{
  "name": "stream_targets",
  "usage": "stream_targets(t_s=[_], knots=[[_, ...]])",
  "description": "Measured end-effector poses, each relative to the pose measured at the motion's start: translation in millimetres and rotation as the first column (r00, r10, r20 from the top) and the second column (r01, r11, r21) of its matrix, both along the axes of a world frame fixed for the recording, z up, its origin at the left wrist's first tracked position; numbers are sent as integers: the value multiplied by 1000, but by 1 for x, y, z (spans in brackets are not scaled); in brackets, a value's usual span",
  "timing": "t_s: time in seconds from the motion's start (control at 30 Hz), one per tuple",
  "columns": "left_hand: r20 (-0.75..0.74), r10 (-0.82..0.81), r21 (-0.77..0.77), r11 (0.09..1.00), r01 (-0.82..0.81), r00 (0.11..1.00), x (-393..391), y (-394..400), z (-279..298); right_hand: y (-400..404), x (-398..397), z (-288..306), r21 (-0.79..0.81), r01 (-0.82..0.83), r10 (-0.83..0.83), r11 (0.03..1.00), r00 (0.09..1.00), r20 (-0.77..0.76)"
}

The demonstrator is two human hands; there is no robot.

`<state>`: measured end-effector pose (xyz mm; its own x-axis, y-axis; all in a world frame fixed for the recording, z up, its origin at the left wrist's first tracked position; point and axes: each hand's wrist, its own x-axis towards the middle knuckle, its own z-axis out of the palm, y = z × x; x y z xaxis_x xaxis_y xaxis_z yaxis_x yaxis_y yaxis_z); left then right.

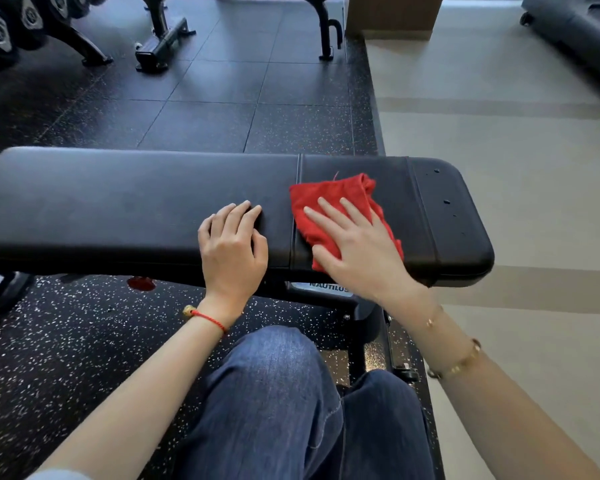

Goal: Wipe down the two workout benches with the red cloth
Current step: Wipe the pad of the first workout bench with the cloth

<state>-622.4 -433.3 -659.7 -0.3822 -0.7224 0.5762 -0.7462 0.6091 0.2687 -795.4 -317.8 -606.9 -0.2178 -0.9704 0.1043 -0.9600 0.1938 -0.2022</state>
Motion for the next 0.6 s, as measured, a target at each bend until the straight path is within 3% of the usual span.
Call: stream_targets(t_s=[0.17,0.37,0.6], knots=[[-3,-11,-14,1000,11,1000,1,-1,-1,34,-31,3,-10,69,-68,998,995,69],[21,-2,1,1000,2,1000,-1,1,2,-24,-64,3,88,249,-255,964,965,57],[43,7,4,1000,-8,999,-1,1,3,-16,-15,1,54,37,-39,998,999,30]])
